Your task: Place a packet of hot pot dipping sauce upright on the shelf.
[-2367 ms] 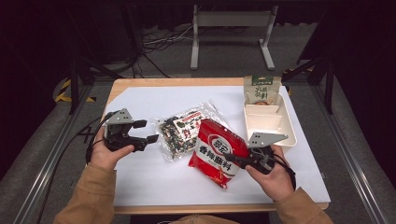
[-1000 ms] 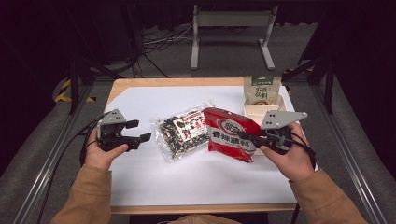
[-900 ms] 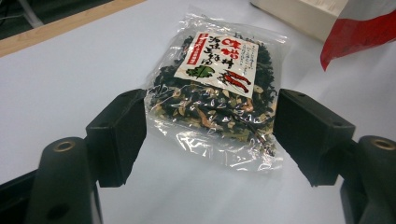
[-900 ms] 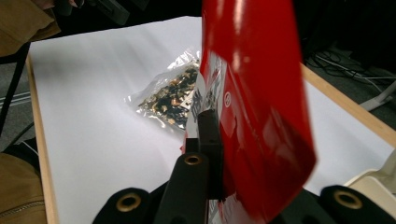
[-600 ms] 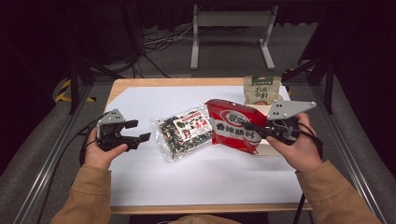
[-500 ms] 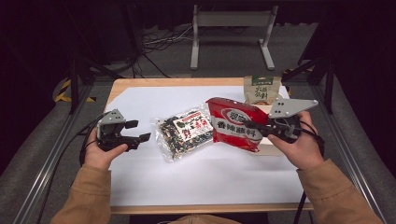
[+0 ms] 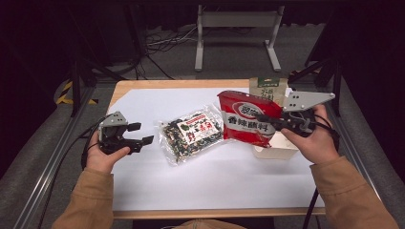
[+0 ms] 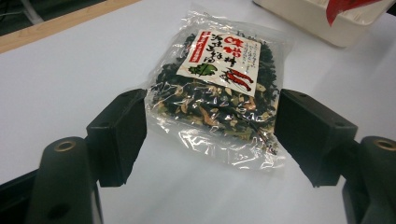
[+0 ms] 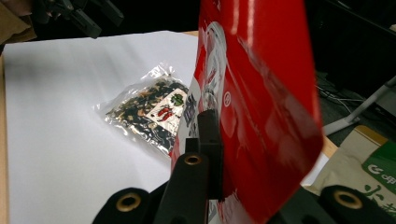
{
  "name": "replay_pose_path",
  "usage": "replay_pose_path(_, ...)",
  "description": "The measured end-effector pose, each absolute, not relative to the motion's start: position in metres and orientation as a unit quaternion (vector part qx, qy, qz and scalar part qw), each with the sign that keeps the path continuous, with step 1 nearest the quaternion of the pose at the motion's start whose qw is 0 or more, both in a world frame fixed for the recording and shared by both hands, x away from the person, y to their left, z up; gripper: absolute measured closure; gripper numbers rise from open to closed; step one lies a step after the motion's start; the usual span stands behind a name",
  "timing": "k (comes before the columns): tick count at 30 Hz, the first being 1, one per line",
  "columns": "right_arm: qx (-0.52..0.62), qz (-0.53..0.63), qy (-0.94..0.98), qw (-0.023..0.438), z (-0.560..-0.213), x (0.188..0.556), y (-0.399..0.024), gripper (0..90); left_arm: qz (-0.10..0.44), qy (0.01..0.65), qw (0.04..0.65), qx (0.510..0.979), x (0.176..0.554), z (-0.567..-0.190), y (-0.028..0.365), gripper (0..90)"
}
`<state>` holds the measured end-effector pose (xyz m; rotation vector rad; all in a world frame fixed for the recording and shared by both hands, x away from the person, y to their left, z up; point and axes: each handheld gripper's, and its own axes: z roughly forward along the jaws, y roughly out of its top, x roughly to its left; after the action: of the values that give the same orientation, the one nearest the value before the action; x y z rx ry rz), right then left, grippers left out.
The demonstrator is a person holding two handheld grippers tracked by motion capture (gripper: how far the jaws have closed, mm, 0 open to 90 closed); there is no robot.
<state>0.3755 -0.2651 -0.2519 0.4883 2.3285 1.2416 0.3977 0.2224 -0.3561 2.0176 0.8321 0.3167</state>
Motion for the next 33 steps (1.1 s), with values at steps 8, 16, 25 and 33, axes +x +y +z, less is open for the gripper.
replay_pose_path(8,0.183,0.45,0.841,0.238,-0.248,0.385,-0.275,89.8,0.123,0.339,0.451,0.816,0.398,-0.357,0.223,25.9)
replay_pose_path(16,0.191,0.445,0.837,0.254,-0.243,0.392,-0.284,89.8,0.124,0.34,0.45,0.817,0.399,-0.357,0.224,25.7)
replay_pose_path(25,0.202,0.442,0.831,0.271,-0.239,0.408,-0.3,89.8,0.125,0.344,0.452,0.814,0.398,-0.358,0.225,25.8)
replay_pose_path(33,0.209,0.434,0.829,0.283,-0.235,0.418,-0.311,89.7,0.127,0.347,0.448,0.814,0.397,-0.359,0.228,25.7)
